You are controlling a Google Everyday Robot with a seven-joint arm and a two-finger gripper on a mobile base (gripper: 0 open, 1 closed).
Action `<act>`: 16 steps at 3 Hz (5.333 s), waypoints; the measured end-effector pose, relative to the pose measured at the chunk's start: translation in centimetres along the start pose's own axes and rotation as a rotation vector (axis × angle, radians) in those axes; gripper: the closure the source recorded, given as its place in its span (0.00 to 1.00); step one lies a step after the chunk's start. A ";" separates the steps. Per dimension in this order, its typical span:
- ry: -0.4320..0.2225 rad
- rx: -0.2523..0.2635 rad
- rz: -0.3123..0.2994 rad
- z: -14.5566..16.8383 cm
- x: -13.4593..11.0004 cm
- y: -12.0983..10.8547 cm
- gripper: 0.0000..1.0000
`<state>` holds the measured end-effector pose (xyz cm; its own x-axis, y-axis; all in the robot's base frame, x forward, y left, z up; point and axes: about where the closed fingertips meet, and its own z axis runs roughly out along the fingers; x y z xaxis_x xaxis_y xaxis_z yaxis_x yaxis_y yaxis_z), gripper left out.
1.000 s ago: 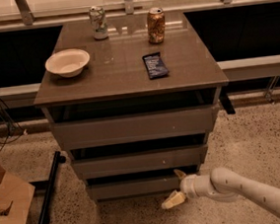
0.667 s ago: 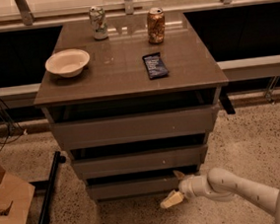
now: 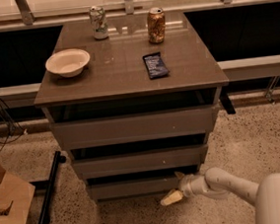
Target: Open bottom drawer
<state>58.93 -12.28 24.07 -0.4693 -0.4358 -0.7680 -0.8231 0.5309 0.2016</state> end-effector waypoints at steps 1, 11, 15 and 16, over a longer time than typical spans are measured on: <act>0.010 0.024 0.022 1.1 0.7 -2.2 0.00; 0.485 -0.210 -0.251 2.3 7.5 0.4 0.19; 0.463 -0.361 -0.115 -5.0 8.3 9.8 0.00; 0.463 -0.361 -0.115 -5.0 8.3 9.8 0.00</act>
Offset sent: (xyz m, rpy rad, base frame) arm 0.0463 -0.0120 -0.0389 -0.0491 0.0255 -0.0258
